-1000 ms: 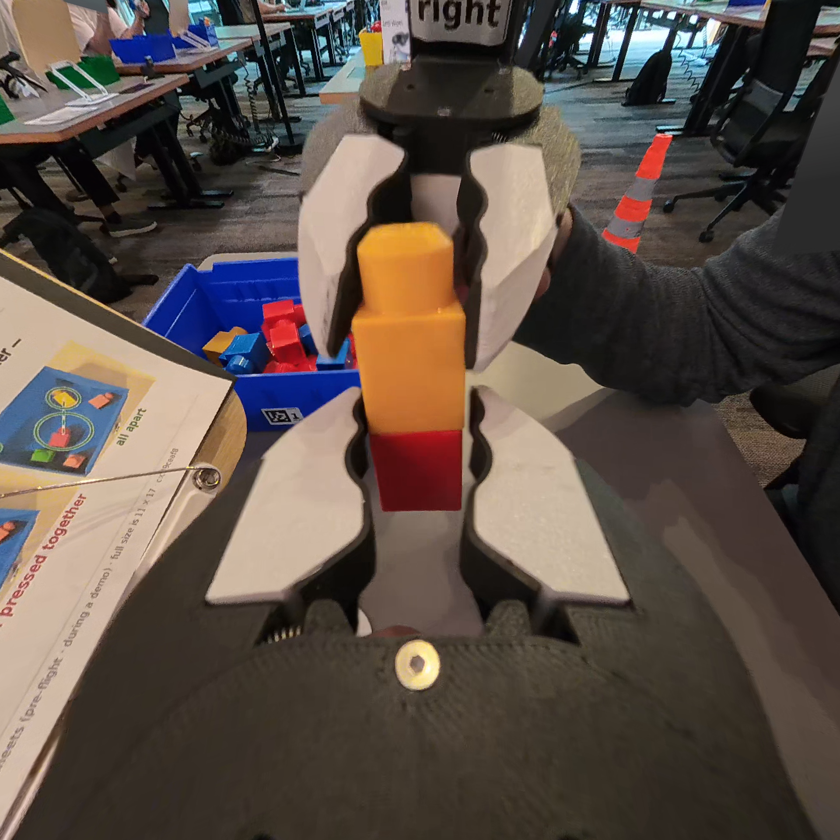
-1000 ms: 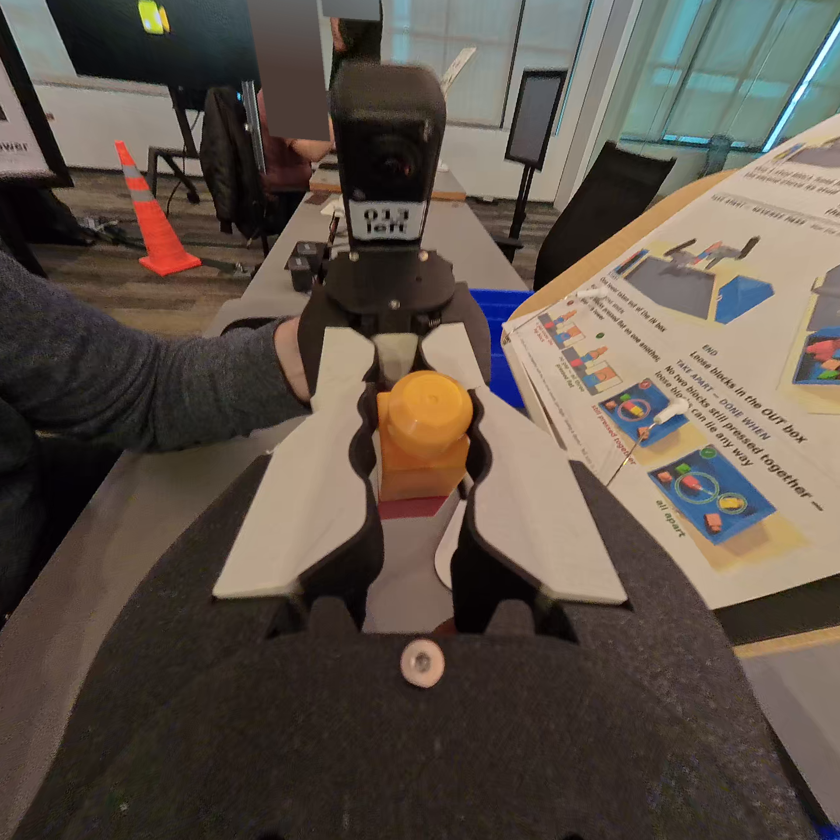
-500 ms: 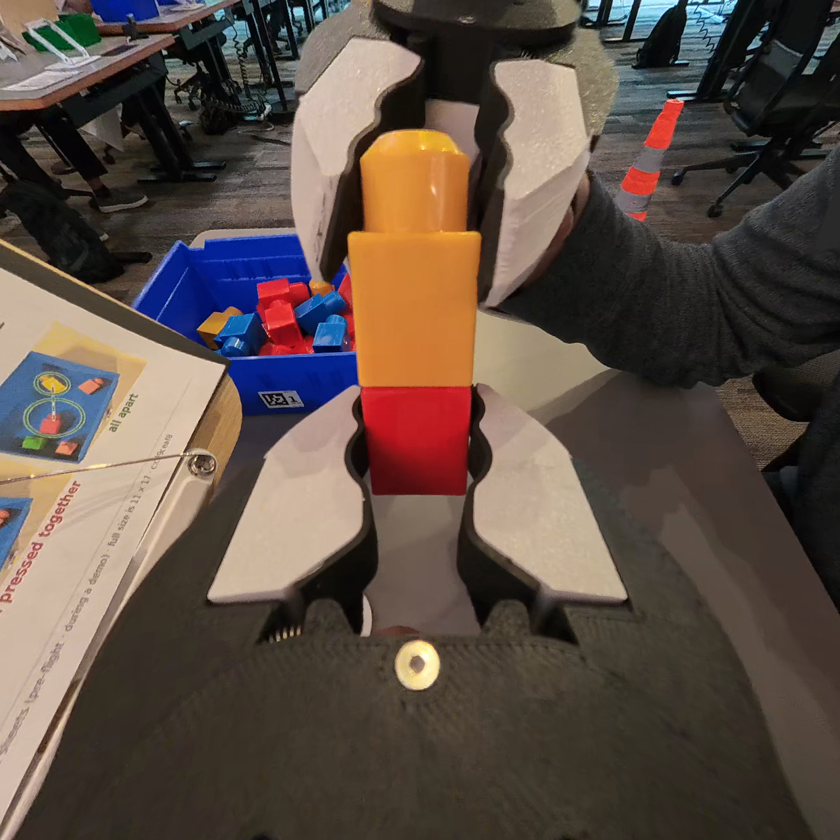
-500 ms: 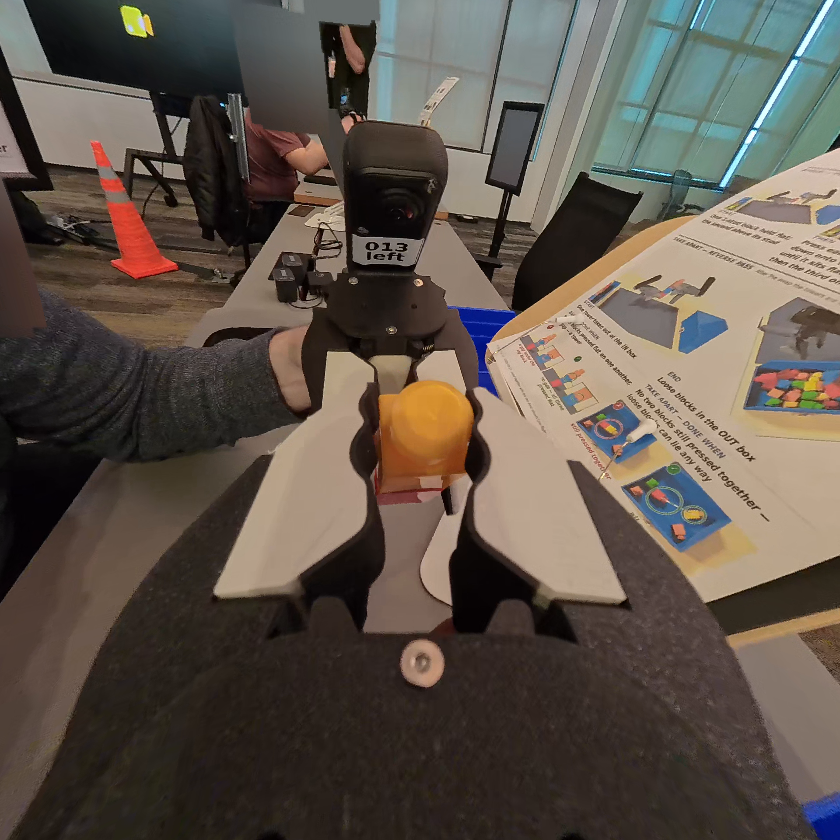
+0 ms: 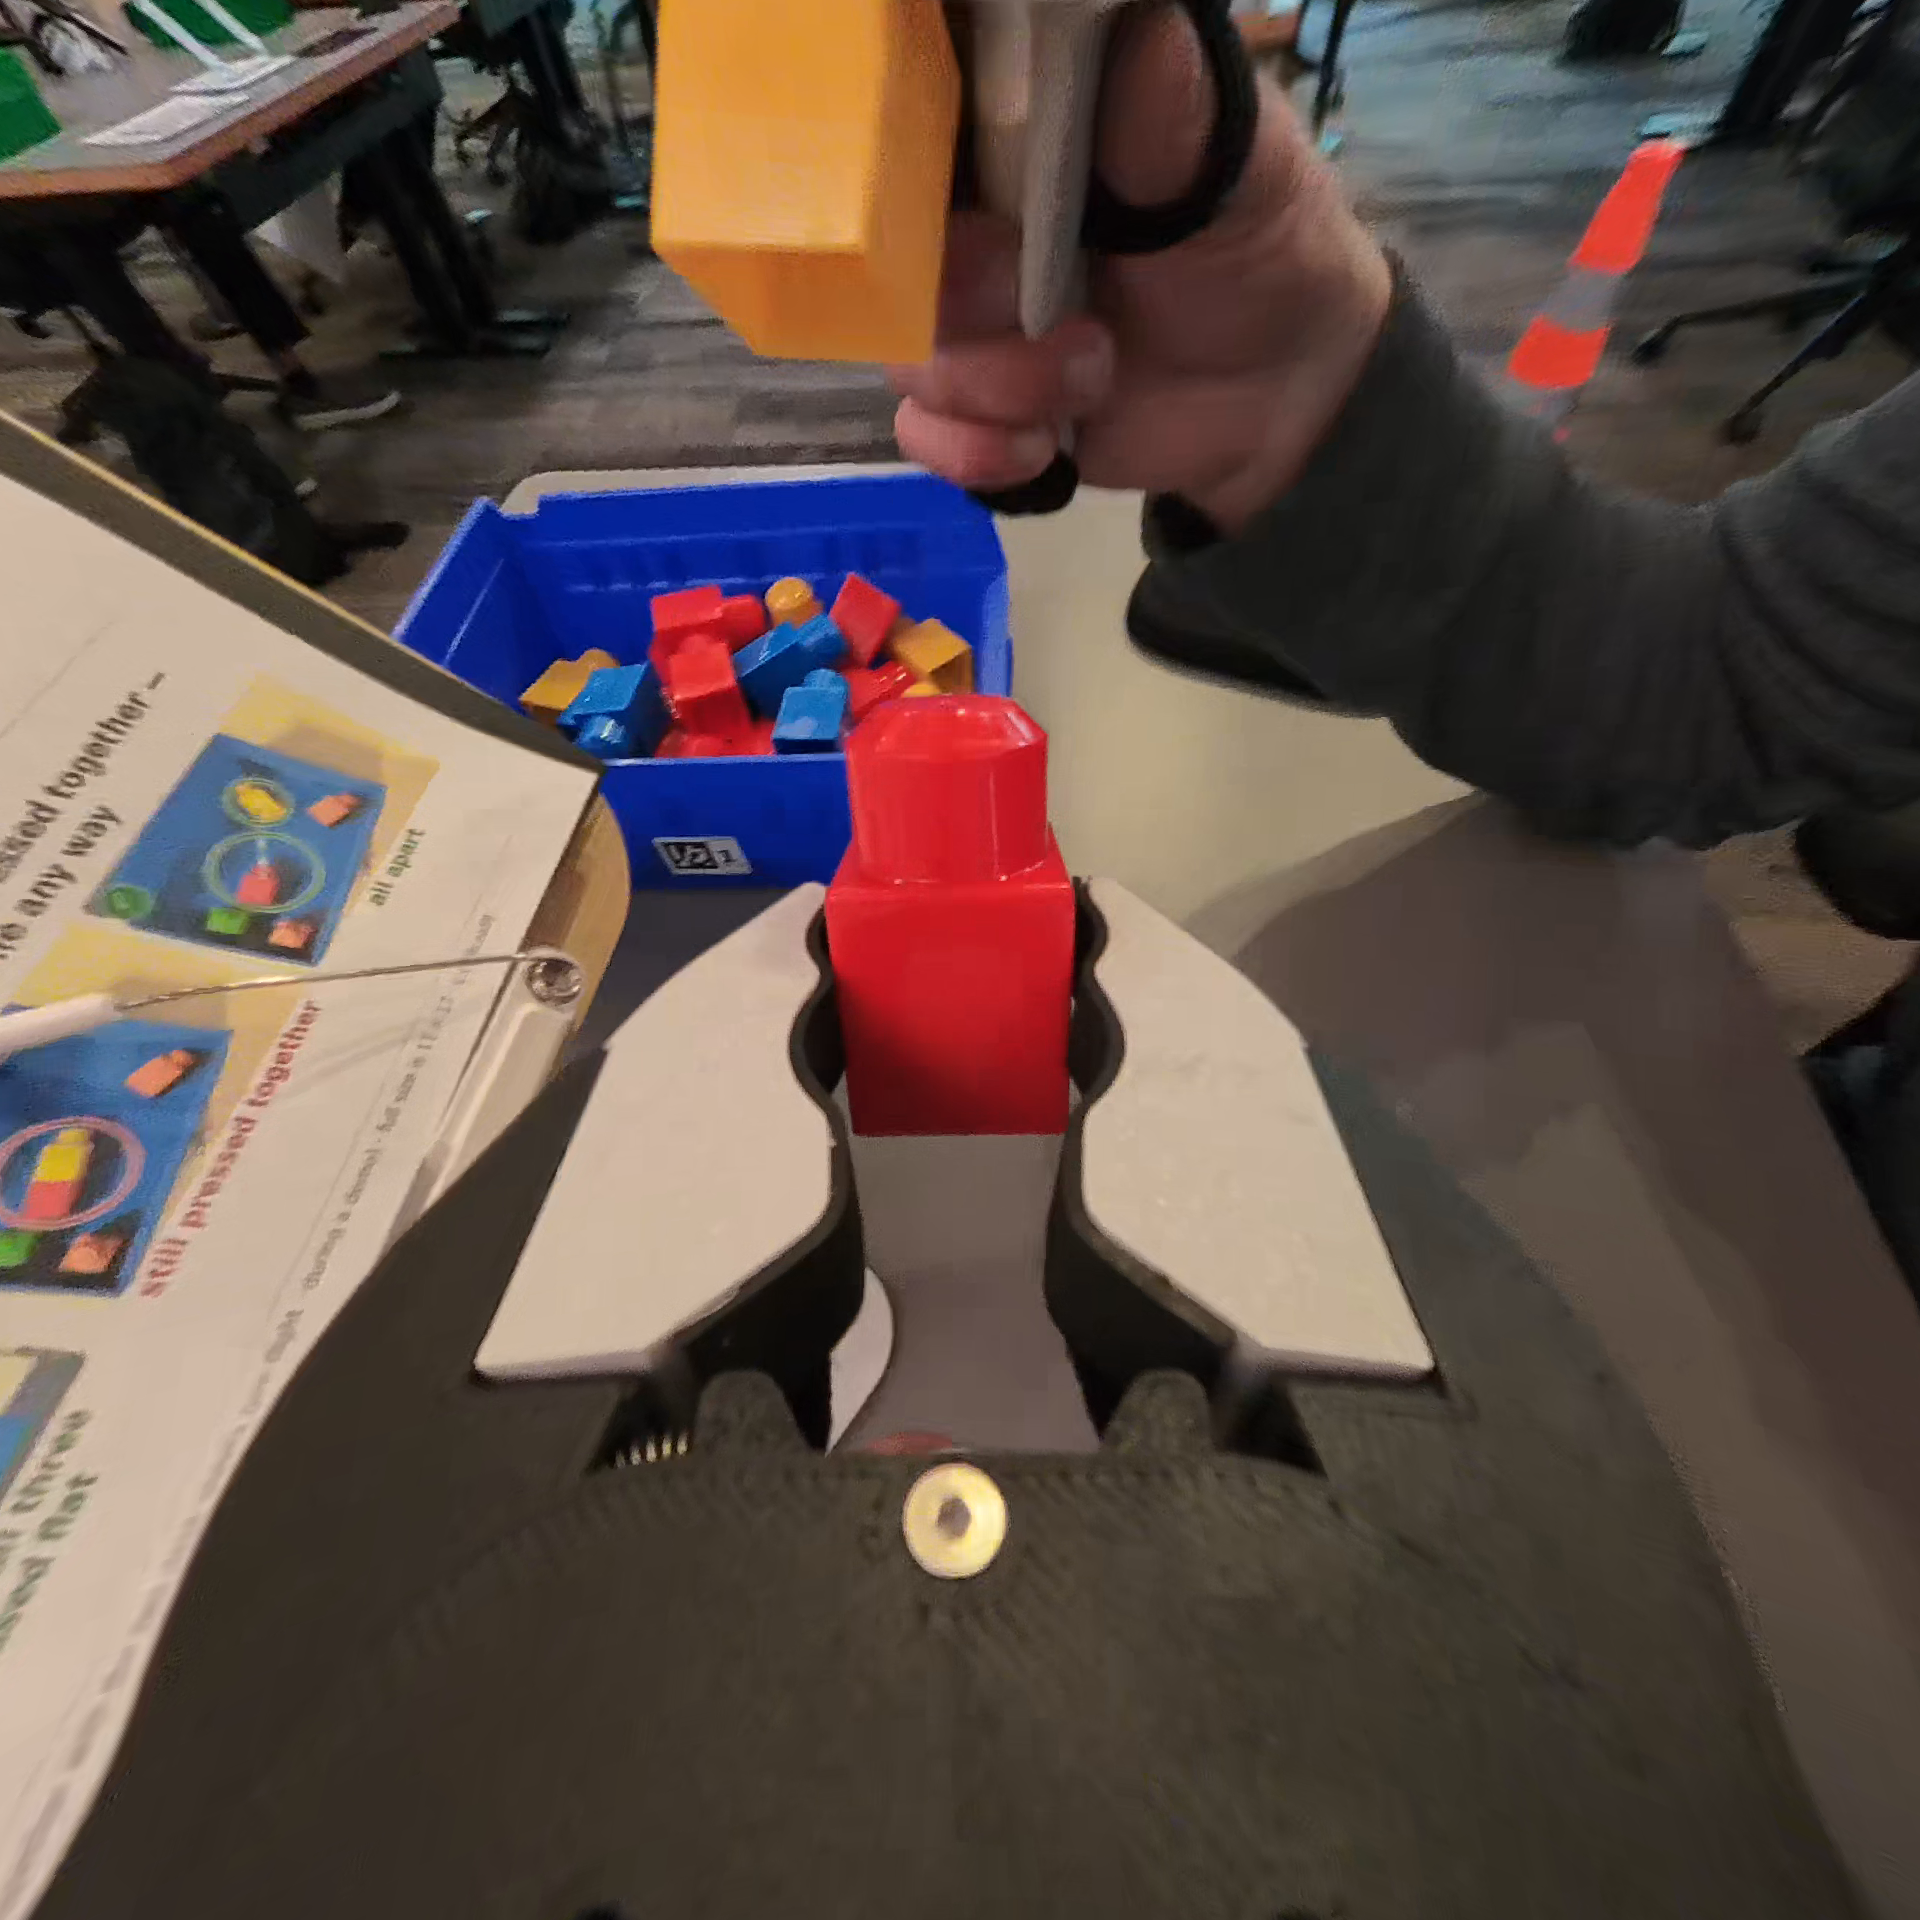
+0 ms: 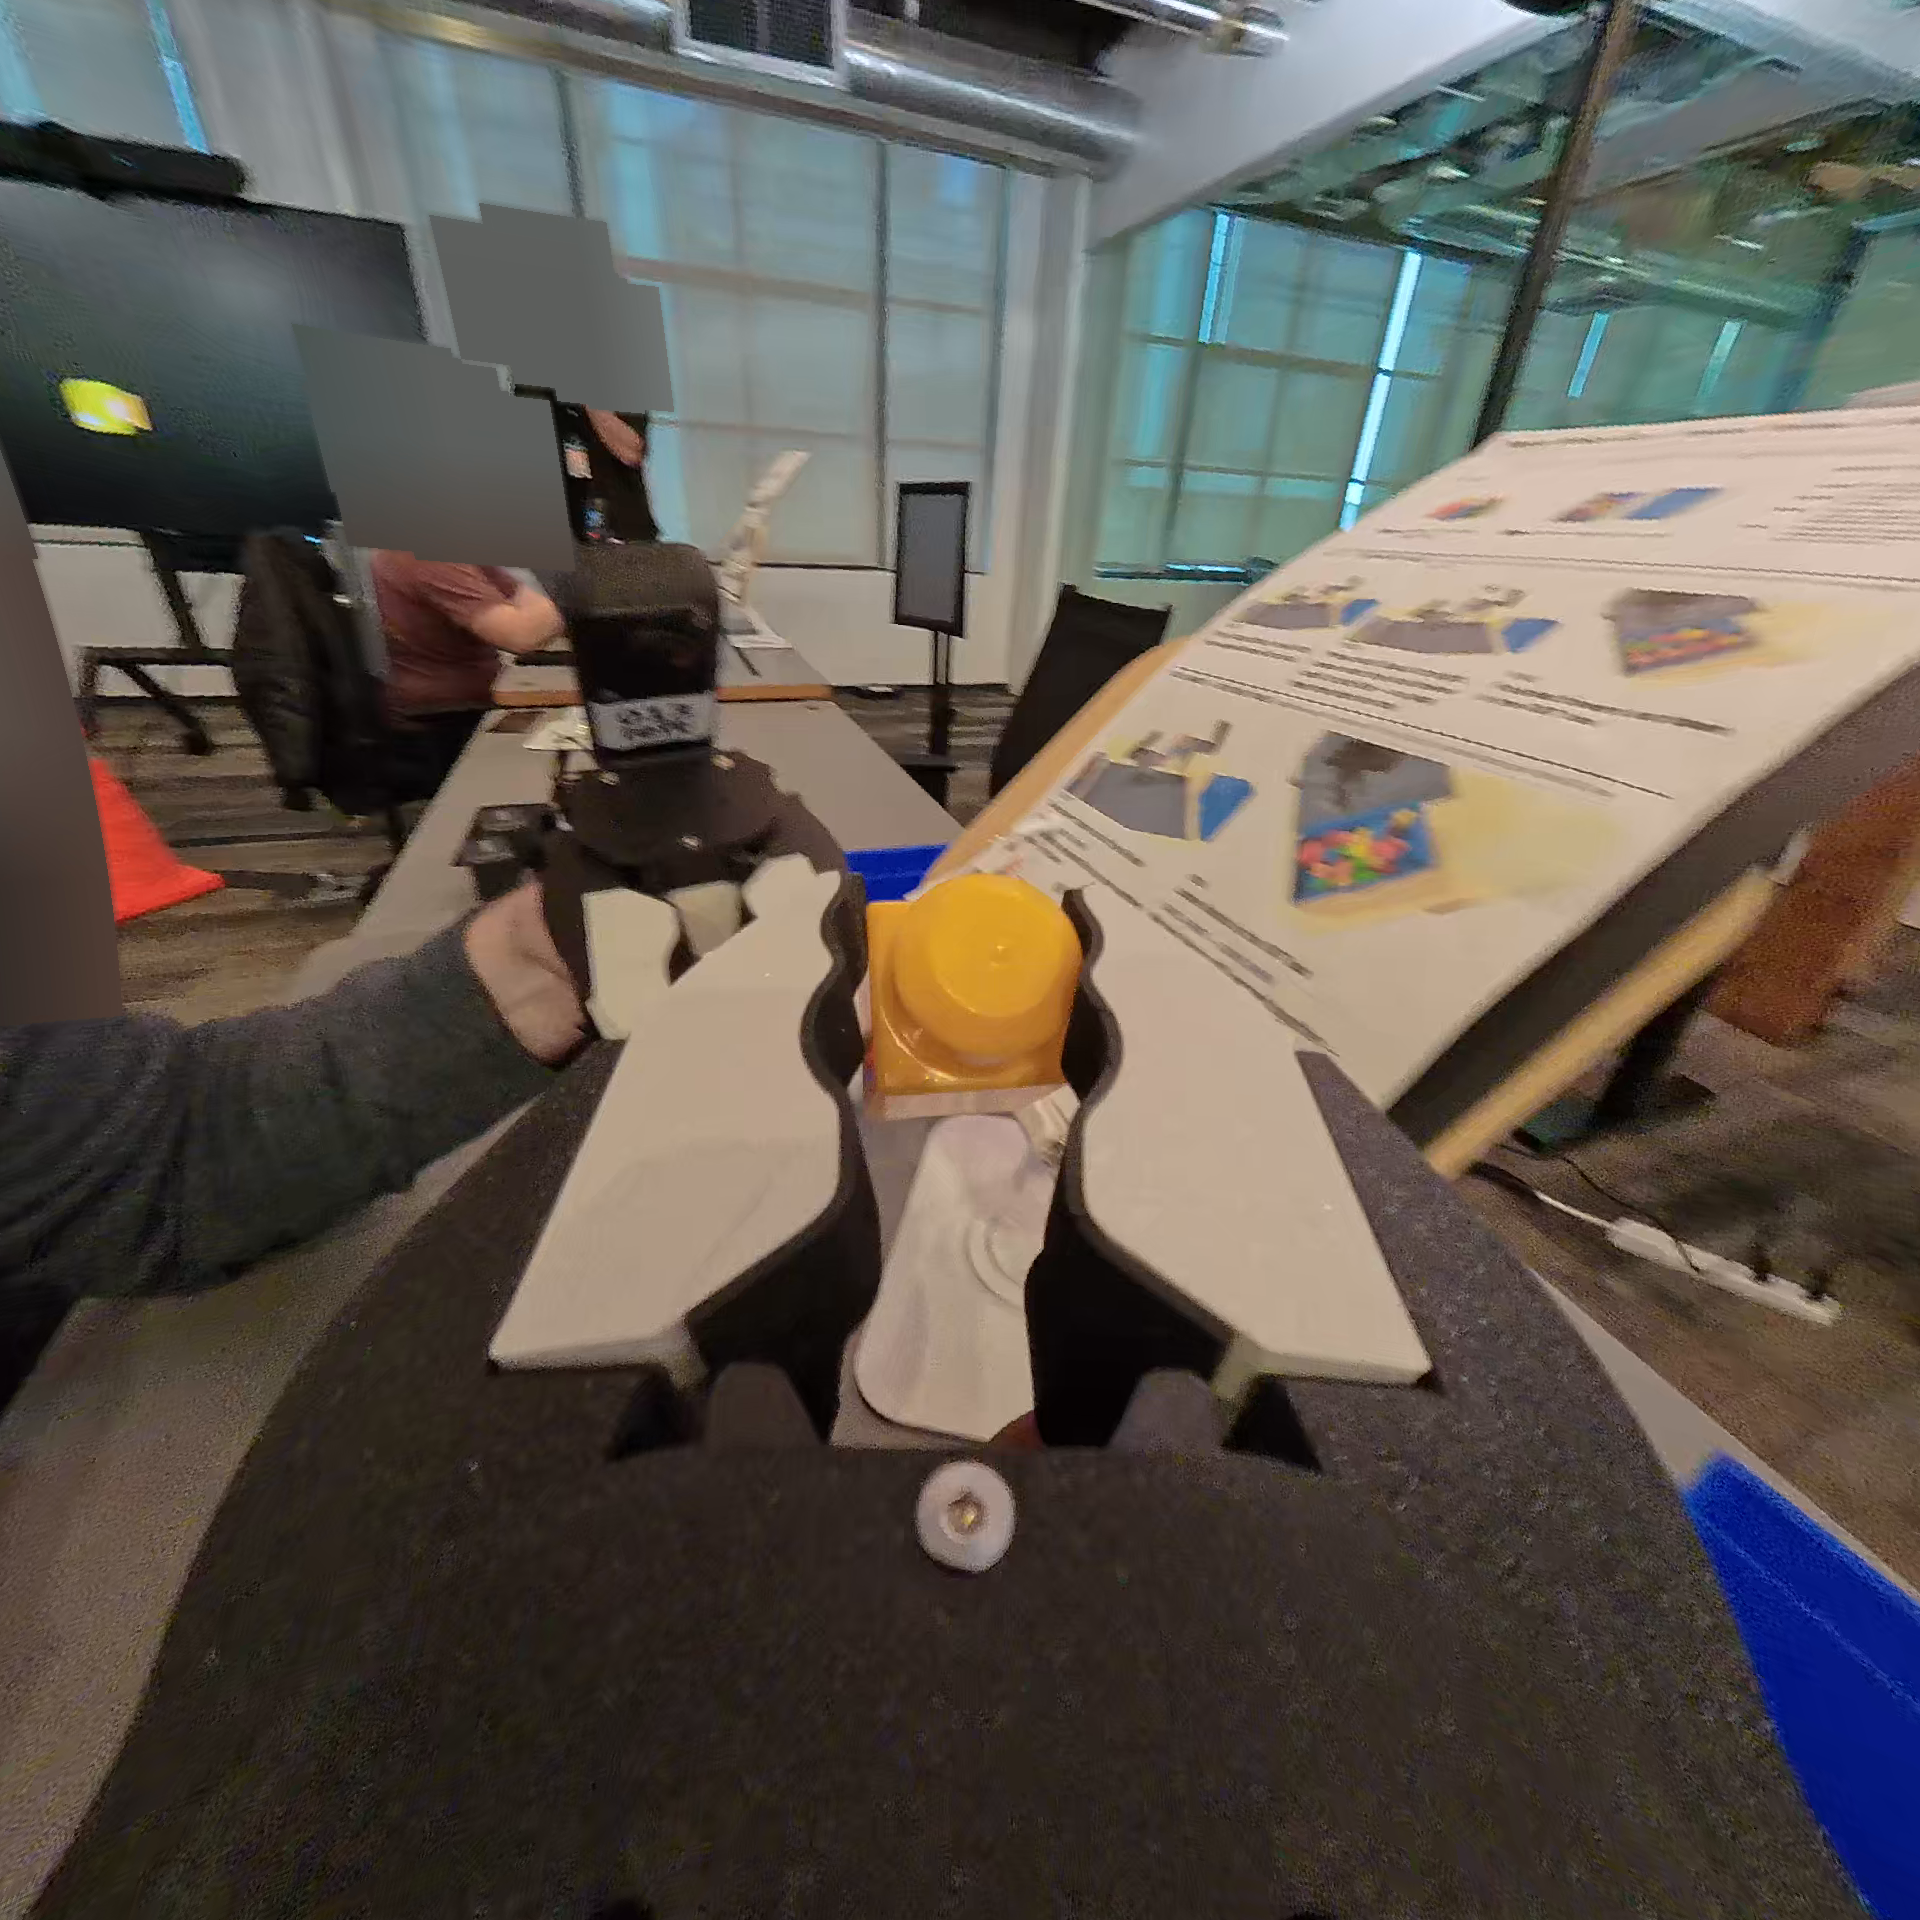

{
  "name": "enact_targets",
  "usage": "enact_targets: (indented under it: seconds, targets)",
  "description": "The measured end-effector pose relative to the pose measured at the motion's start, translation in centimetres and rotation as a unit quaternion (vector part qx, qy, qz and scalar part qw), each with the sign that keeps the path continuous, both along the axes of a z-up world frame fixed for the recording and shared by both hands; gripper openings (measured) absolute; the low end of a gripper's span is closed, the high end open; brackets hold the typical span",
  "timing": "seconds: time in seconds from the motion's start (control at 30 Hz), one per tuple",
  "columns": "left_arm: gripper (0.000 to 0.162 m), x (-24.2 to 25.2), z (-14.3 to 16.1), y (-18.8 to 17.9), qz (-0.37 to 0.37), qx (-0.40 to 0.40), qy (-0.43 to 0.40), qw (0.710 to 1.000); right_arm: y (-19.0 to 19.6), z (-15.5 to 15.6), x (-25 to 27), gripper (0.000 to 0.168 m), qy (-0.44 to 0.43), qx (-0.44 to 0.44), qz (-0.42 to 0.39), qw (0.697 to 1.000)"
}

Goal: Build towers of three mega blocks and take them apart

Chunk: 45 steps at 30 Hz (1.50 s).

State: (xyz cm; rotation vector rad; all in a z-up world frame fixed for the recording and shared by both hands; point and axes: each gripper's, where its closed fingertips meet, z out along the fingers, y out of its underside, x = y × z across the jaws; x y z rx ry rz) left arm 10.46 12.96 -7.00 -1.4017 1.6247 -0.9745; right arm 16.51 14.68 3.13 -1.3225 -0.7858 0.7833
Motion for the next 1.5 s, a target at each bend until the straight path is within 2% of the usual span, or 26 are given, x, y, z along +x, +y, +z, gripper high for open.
enact_targets:
  seconds: [0.1, 0.27, 0.4, 0.47, 0.57, 0.7, 0.83, 0.93, 1.03, 1.27, 1.5]
  targets:
    - [0.040, -0.2, 0.3, 0.0, 0.001, 0.003, -0.003, 1.000, 2.1, -1.4, 3.8, 0.036, -0.032, -0.023, -0.081, 0.996]
    - [0.040, -0.6, 0.5, 0.7, 0.015, 0.000, -0.010, 1.000, 6.0, -7.2, 11.5, 0.036, -0.112, -0.114, -0.221, 0.962]
    - [0.040, -0.5, 0.4, 0.6, 0.014, 0.002, -0.008, 1.000, 8.0, -11.0, 16.8, 0.057, -0.113, -0.189, -0.312, 0.924]
    - [0.040, -0.2, 0.3, 0.5, 0.013, 0.001, -0.008, 1.000, 8.3, -11.3, 18.2, 0.061, -0.123, -0.189, -0.349, 0.910]
    - [0.040, 0.2, 0.1, 0.6, 0.014, -0.002, -0.011, 1.000, 7.5, -9.3, 15.4, 0.057, -0.125, -0.149, -0.302, 0.933]
    - [0.040, 0.7, 0.4, 0.5, 0.016, -0.003, -0.027, 0.999, 3.5, -5.7, 6.3, 0.047, -0.106, -0.089, -0.097, 0.986]
    - [0.040, 1.1, 1.2, 0.1, 0.013, -0.005, -0.049, 0.999, 0.4, -5.0, -0.9, 0.058, -0.151, -0.034, 0.002, 0.988]
    - [0.040, 1.3, 1.3, -0.5, 0.005, -0.004, -0.051, 0.999, -0.9, -5.3, -4.9, 0.061, -0.149, -0.029, 0.054, 0.987]
    - [0.040, 1.7, 1.1, -1.0, -0.001, 0.001, -0.045, 0.999, -1.3, -6.3, -7.0, 0.060, -0.155, -0.039, 0.084, 0.984]
    - [0.040, 1.9, 1.0, -1.4, -0.011, 0.008, -0.047, 0.999, -2.5, -6.2, -8.7, 0.035, -0.130, -0.047, 0.137, 0.981]
    - [0.040, 1.8, 1.9, -1.8, -0.025, -0.007, -0.073, 0.997, -2.8, -5.4, -8.9, 0.034, -0.118, -0.033, 0.139, 0.983]
